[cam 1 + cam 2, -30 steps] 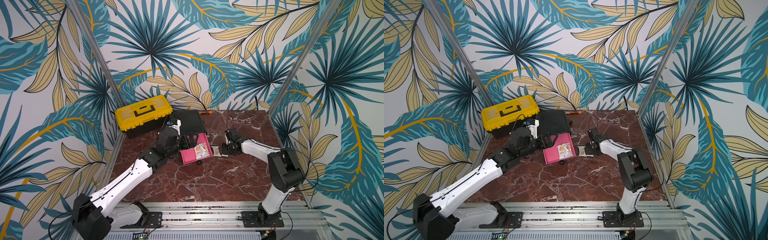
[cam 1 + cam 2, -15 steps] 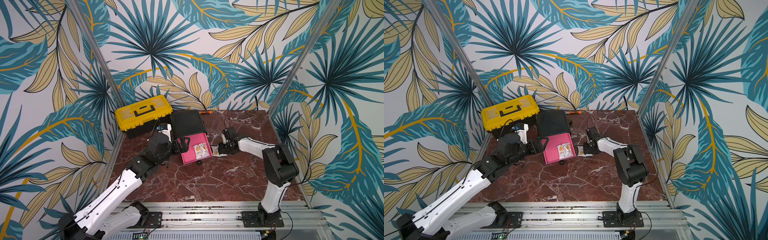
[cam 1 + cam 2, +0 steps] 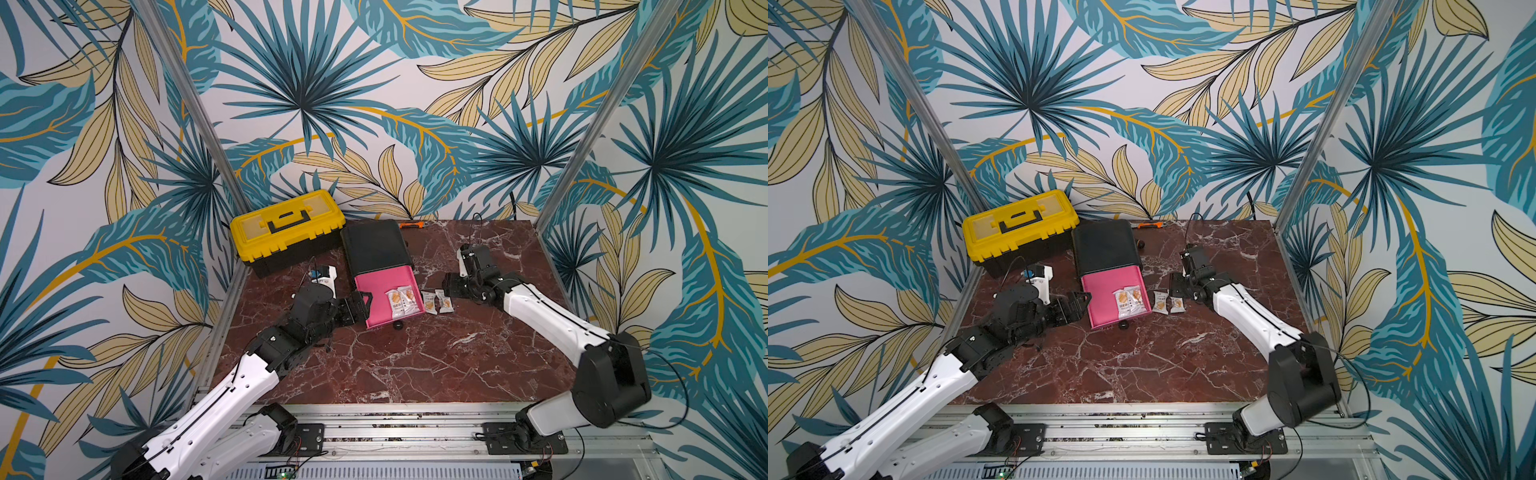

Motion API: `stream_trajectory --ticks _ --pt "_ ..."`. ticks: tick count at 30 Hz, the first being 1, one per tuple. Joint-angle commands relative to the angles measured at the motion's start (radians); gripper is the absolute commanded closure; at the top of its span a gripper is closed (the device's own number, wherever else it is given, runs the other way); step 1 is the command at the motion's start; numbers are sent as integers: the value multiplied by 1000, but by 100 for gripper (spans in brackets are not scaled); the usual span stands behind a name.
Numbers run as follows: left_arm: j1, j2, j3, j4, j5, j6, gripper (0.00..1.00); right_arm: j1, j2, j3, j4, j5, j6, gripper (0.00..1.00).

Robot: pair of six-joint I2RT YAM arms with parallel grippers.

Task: Take the cookies out of the drawer
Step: Place the cookie at the center of the board, then pick up the cookie from the drawer.

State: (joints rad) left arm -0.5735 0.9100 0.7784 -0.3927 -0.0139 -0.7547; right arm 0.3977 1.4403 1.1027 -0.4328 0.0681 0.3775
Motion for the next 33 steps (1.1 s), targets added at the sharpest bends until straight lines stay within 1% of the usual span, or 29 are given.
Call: stream_trajectory --ticks 1,4,6,8,10,14,17,22,28,33 --pt "13 -6 -54 66 45 -33 0 60 -109 -62 -63 29 85 35" --pt "41 -12 -104 127 91 -64 0 130 -189 -111 -6 -30 165 36" --pt "74 -17 -140 194 143 -87 0 187 -201 -119 14 -31 196 36" --pt "115 -20 -167 227 196 -113 0 241 -182 -101 13 -20 210 36" --pt "138 -20 -182 233 222 -120 0 278 -149 -81 12 -2 219 36" --pt "149 -17 -192 216 228 -117 0 333 -52 -3 -22 61 205 36" --pt "149 -20 -201 213 254 -120 0 359 6 49 -38 91 182 36" --pt "148 -36 -226 217 280 -136 0 365 91 106 -56 117 164 36" --pt "149 -67 -223 192 292 -136 0 368 172 153 -86 182 149 37" --pt "149 -74 -201 153 279 -115 0 380 224 173 -76 182 144 37"
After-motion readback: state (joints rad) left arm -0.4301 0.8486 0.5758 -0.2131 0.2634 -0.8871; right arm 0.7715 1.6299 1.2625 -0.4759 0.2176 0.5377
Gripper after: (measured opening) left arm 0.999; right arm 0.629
